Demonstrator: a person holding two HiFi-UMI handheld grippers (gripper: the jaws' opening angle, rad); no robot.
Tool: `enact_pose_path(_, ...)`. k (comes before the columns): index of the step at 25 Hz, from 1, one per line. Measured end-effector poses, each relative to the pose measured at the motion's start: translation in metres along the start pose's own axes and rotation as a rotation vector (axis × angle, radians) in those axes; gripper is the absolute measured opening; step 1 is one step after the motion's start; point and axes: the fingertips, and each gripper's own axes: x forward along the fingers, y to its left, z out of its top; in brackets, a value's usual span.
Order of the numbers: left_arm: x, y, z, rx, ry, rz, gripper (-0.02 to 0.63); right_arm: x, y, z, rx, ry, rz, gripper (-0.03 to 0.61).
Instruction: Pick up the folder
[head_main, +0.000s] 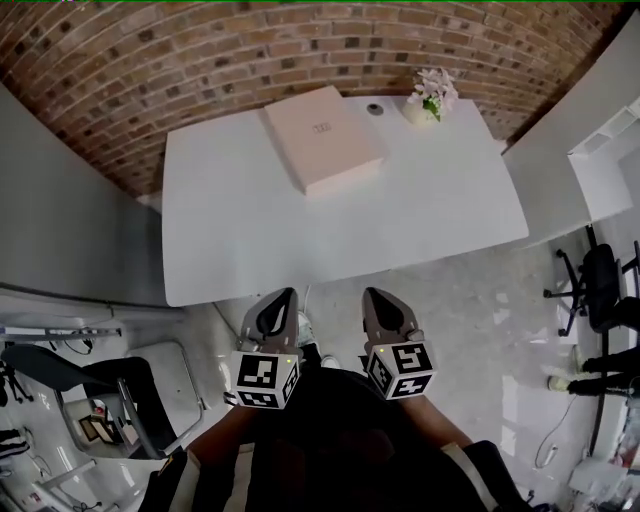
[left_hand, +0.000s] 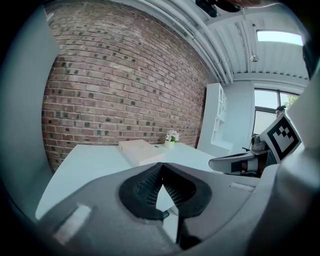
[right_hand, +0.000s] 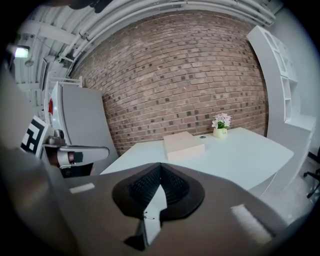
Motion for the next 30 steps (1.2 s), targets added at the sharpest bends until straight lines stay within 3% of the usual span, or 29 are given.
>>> enact_pose_path(9,0.045,0.037,0.027,-0.035,-0.032,-0.042,-0.002,0.053,-0.012,0.037,-0.020,0.012,-0.049,0.003)
enact_pose_path(17,0.050,0.056,0.034,-0.057,-0.045,-0.048,-0.002,0.066,-0.014,0.040,-0.010,0.032,-0.084,0.003)
enact_pose_path(30,0.078,0.076,0.049,-0.077,-0.054,0.005,-0.002,0.110,-0.025,0.062,-0.049,0.053,-0.027,0.003)
